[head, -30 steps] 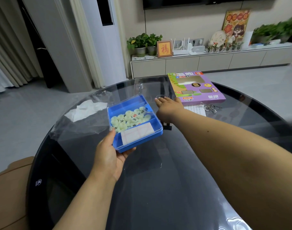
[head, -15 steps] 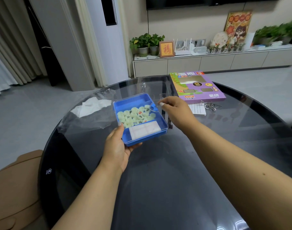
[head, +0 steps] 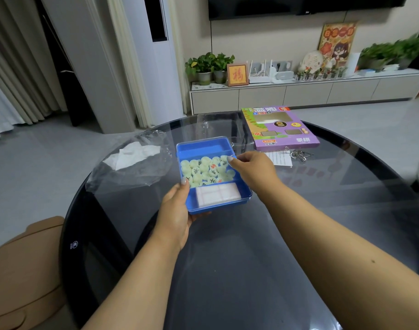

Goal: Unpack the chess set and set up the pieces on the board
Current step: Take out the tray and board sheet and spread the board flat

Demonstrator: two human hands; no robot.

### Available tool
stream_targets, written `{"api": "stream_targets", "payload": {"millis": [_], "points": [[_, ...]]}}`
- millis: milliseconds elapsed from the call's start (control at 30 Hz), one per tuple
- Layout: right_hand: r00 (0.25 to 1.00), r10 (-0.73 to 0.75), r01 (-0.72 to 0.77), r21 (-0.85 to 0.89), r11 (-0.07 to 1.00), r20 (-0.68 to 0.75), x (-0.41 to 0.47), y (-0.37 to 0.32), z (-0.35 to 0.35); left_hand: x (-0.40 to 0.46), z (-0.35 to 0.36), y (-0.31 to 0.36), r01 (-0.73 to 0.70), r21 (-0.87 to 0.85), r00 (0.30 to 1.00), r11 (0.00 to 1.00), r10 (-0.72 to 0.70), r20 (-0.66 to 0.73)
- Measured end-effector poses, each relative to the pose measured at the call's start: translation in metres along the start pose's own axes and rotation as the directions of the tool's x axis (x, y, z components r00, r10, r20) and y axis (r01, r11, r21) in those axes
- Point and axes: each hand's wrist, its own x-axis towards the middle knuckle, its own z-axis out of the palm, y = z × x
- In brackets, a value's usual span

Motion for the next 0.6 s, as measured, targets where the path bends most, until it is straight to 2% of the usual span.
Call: {"api": "stream_targets", "payload": {"millis": [167, 267, 400, 600], "points": [[1.0, 0.016, -0.019, -0.102, 0.995, -0.023, 0.0, 0.0, -0.004, -0.002, 0.002, -0.001, -0.005, 0.03, 1.0, 1.0, 0.005, 0.01], [1.0, -0.004, 0.003, -0.24, 0.971, -0.001, -0.002, 0.0, -0.005, -0.004, 0.002, -0.002, -0.018, 0.065, 1.0, 0.998, 0.017, 0.014], [0.989, 0.04, 0.04, -0.522, 0.852, 0.141, -0.006, -0.003, -0.007, -0.003, 0.003, -0.003, -0.026, 0.12, 1.0, 0.992, 0.025, 0.008], [0.969, 0.093, 0.097, -0.7, 0.707, 0.229, -0.012, -0.012, -0.005, -0.001, 0.003, -0.006, -0.048, 0.186, 0.999, 0.981, 0.043, 0.03]]}}
